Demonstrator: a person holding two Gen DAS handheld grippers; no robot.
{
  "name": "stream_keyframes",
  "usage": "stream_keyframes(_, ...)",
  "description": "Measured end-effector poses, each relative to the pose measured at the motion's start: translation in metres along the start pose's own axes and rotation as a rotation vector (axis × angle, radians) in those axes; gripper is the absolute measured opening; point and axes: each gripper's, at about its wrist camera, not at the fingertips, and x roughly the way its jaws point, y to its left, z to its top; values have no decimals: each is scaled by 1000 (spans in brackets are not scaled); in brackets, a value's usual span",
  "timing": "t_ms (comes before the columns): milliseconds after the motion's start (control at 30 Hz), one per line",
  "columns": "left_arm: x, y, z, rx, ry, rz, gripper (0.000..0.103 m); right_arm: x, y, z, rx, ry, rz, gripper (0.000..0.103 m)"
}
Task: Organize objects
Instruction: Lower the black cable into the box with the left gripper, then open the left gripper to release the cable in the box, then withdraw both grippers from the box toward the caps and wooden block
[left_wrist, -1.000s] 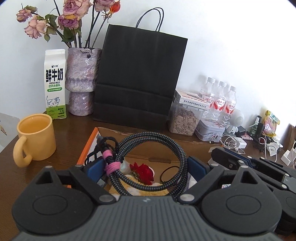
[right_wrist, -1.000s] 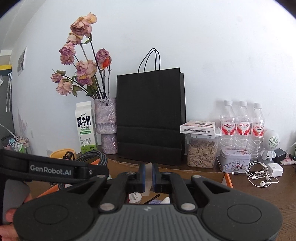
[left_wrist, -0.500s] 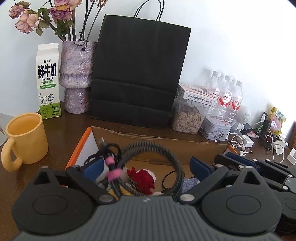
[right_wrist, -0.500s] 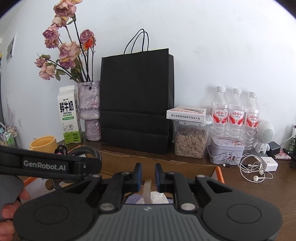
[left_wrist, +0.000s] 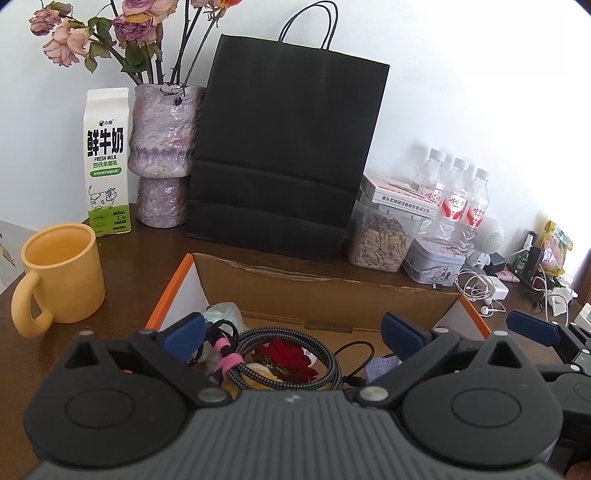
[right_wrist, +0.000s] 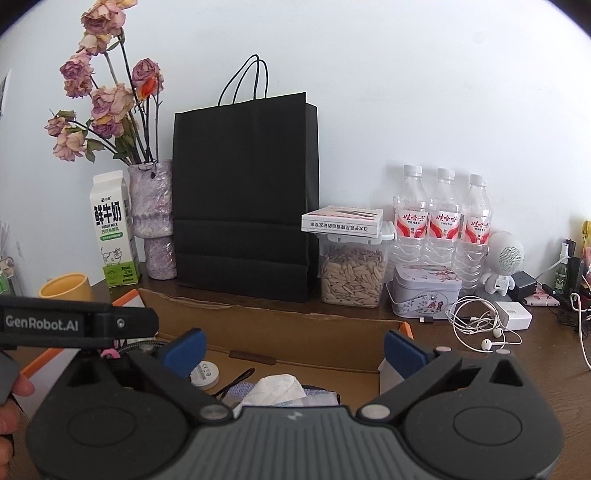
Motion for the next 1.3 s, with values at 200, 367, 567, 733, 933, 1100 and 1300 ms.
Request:
stream_keyframes(200, -6, 1, -1, 7, -2, 5, 103, -3, 0, -1, -7, -3, -2, 103)
stream_keyframes(367, -20, 0, -2, 15, -19, 2, 103, -14, 1, -1, -18, -17, 0, 103)
stream_keyframes(567, -38, 0, -8, 21, -22, 0, 103, -35, 7, -3, -30, -36, 7, 103)
stream_keyframes(733, -58, 2, -15, 19, -27, -1, 103, -54, 10, -7, -34, -41, 12, 103)
stream_keyframes(933, -82, 1, -27, 16, -23, -9, 103, -77, 13, -19, -21, -25, 18, 103)
stream_keyframes(1100, -100, 2, -39, 20, -11, -4, 103, -97, 17, -32, -23, -6, 26, 103)
stream_keyframes(1300, -121, 6, -55, 28, 5, 10, 103, -122, 26, -53, -39, 33, 41, 103)
